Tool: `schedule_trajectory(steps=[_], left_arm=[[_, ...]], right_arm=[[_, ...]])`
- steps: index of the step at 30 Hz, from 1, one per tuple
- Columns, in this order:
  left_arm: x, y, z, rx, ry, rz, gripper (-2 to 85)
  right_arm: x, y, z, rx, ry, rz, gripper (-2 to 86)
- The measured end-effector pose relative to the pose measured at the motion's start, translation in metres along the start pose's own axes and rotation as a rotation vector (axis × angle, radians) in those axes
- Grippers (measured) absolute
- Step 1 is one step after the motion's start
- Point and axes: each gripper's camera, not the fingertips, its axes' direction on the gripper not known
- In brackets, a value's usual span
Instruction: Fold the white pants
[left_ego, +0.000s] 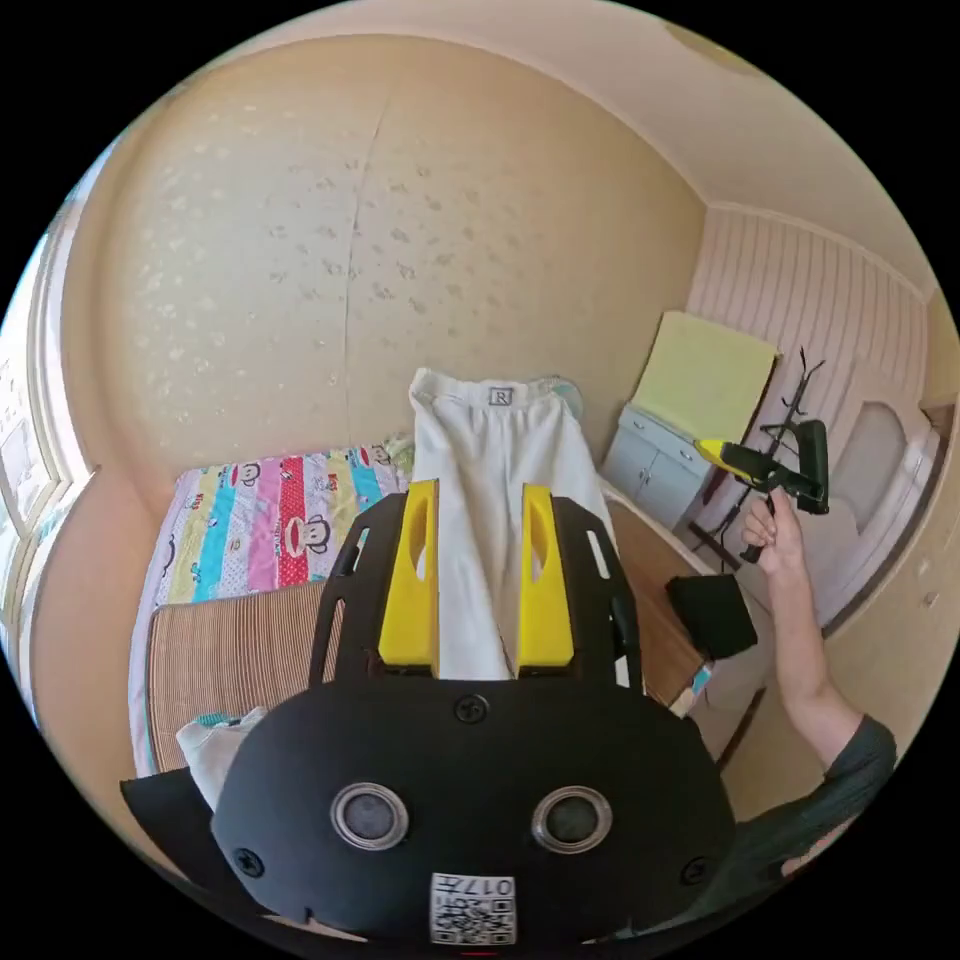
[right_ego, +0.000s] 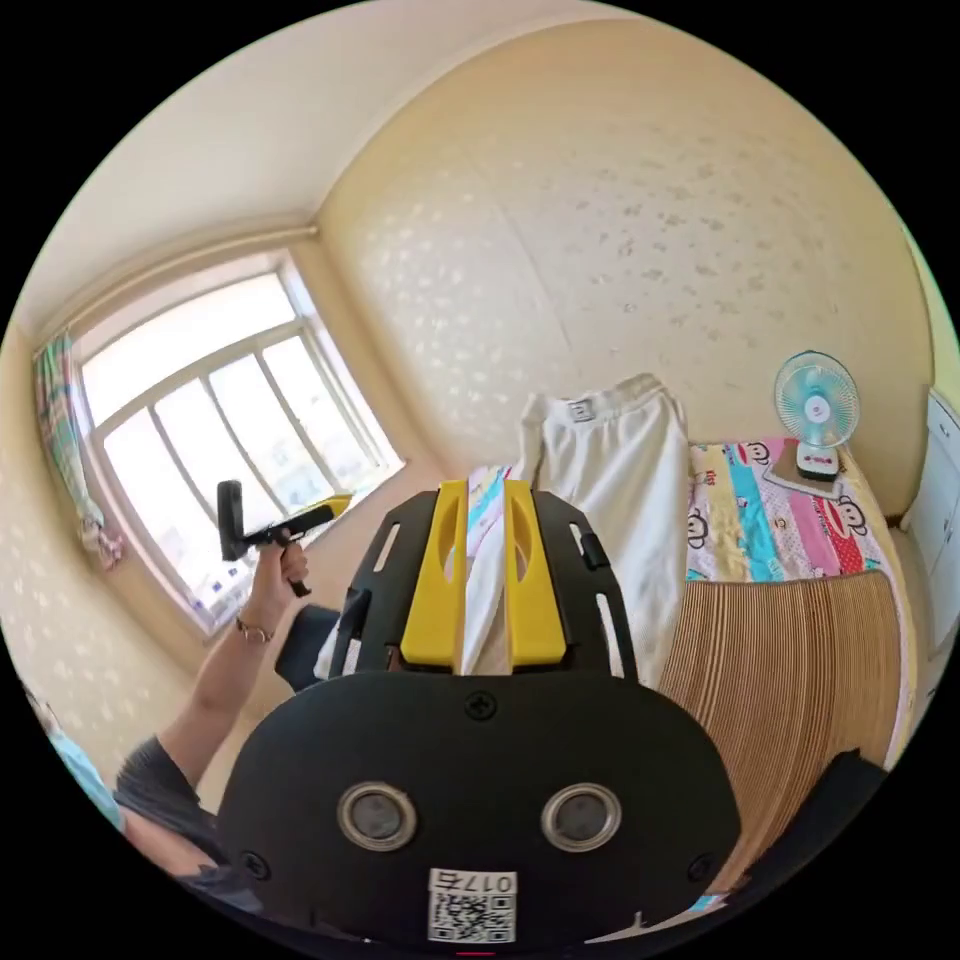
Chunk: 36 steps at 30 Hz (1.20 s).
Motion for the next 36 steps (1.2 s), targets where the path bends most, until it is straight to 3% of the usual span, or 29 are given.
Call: schedule_trajectory(steps=[3, 6, 10, 13, 17, 19, 20, 23, 26, 28, 29, 32, 36], left_arm=[[-0.009, 0.123, 0.133, -0.338, 0.067, 0.015, 12.4], [-0.022, 0.256, 0.205, -0.498, 0.012, -0.093, 14.9], [-0.037, 0.362, 0.193, -0.422, -0.129, -0.266, 16.4], [-0.036, 0.409, 0.175, -0.384, -0.210, -0.329, 17.0], [-0.030, 0.425, 0.209, -0.499, -0.141, -0.251, 18.0], [-0.033, 0.418, 0.207, -0.544, -0.288, -0.244, 10.1], [-0.038, 0.408, 0.198, -0.530, -0.185, -0.248, 6.3], [-0.057, 0.390, 0.124, -0.166, 0.306, -0.311, 4.1], [-0.088, 0.408, 0.047, 0.124, 0.494, -0.386, 4.3], [-0.112, 0.441, 0.016, 0.197, 0.453, -0.479, 4.4], [-0.127, 0.473, 0.001, 0.217, 0.351, -0.586, 4.3], [-0.157, 0.556, -0.018, 0.109, 0.076, -0.868, 2.5], [-0.159, 0.611, -0.037, 0.048, 0.067, -0.896, -0.1]], right_arm=[[0.027, 0.143, 0.076, -0.194, 0.070, 0.005, 3.9], [0.060, 0.286, 0.122, -0.380, 0.001, 0.122, 3.3], [0.075, 0.421, 0.108, -0.453, -0.054, 0.316, 2.5], [0.072, 0.469, 0.088, -0.470, -0.111, 0.453, 2.1], [0.063, 0.482, 0.079, -0.465, -0.238, 0.496, 1.3], [0.060, 0.465, 0.080, -0.487, -0.279, 0.478, 0.9], [0.059, 0.458, 0.078, -0.486, -0.289, 0.469, 0.9], [0.053, 0.419, 0.054, -0.427, -0.310, 0.398, 0.8], [0.052, 0.396, 0.023, -0.399, -0.267, 0.340, 0.8], [0.057, 0.395, 0.005, -0.414, -0.209, 0.321, 0.8], [0.060, 0.397, 0.002, -0.425, -0.193, 0.323, 0.9], [0.081, 0.414, -0.012, -0.467, -0.156, 0.392, 1.6], [0.117, 0.430, -0.057, -0.357, -0.125, 0.541, 6.0]])
